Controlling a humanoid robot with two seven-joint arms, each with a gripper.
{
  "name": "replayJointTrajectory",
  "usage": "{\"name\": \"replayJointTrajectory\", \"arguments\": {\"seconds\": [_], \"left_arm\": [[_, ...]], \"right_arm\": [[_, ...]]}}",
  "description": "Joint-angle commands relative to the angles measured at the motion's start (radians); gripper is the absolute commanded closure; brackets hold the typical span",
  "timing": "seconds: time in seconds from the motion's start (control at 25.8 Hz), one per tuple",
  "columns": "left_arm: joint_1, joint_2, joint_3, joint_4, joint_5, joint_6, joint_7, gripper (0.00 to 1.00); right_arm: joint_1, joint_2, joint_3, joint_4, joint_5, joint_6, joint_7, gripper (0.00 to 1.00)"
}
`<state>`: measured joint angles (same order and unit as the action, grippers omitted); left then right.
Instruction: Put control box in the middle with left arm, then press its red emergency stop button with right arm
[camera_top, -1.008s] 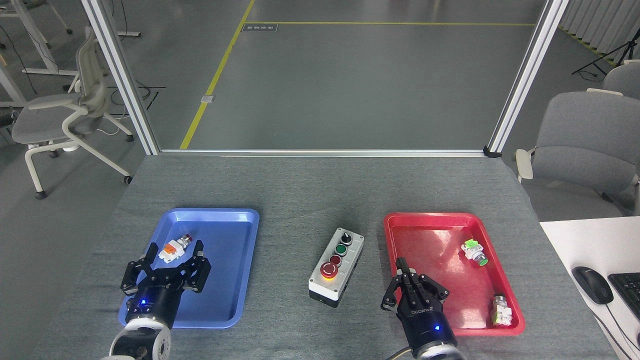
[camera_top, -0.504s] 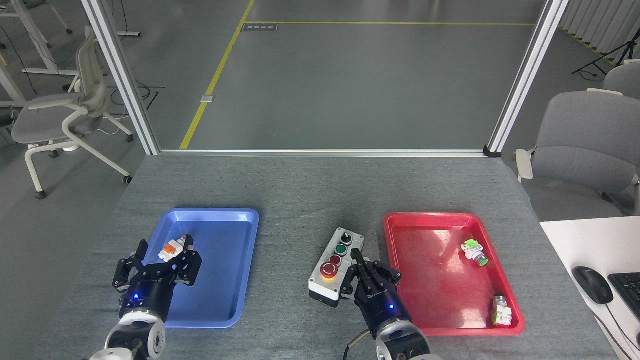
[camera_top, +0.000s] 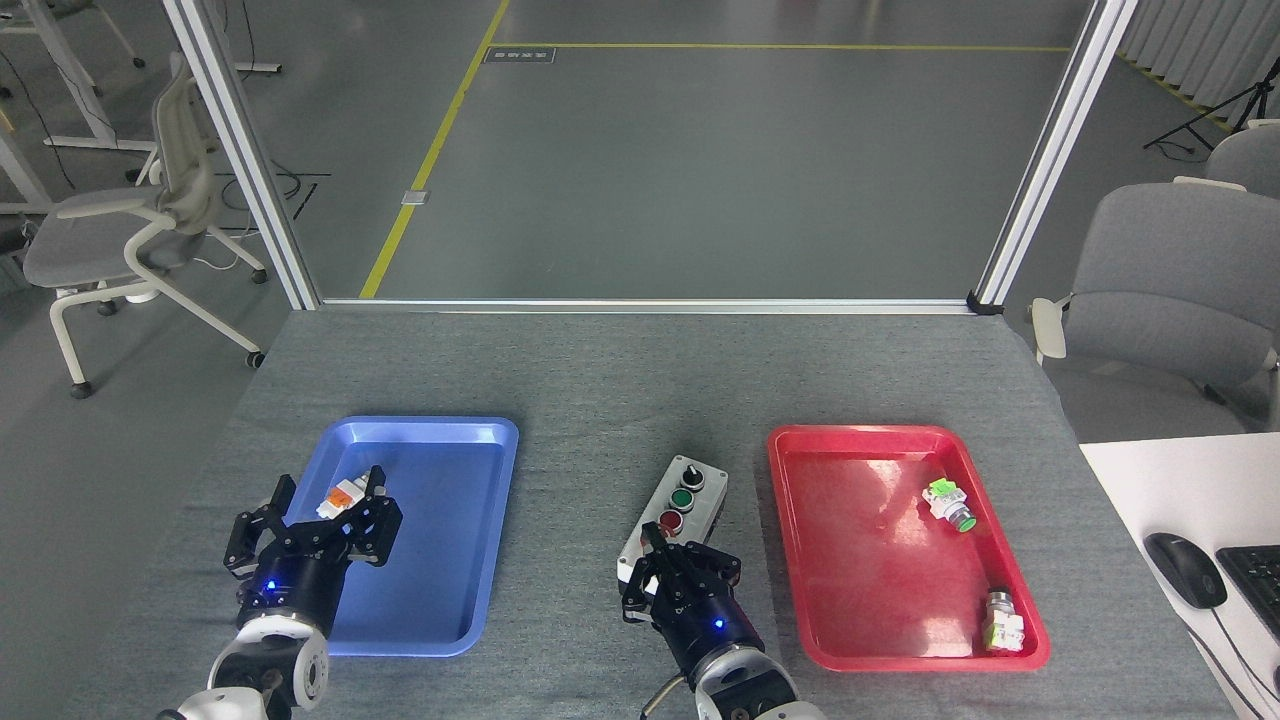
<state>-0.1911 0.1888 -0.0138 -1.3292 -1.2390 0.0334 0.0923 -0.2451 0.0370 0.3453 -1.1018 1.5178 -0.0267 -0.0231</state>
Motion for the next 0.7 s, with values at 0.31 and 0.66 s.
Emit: {"name": "replayJointTrajectory", "arguments": {"seconds": [0.31, 0.66], "left_arm": [[-0.004, 0.000, 0.002, 0.002, 0.026, -0.009, 0.000, 0.01], [0.015, -0.043, -0.015, 0.044, 0.064, -0.018, 0.012, 0.01]], "right_arm": [[0.000, 0.006, 0.014, 0.060, 0.001, 0.062, 0.002, 1.00], [0.006, 0.021, 0.021, -0.018, -0.011, 0.162, -0.040, 1.00]]}}
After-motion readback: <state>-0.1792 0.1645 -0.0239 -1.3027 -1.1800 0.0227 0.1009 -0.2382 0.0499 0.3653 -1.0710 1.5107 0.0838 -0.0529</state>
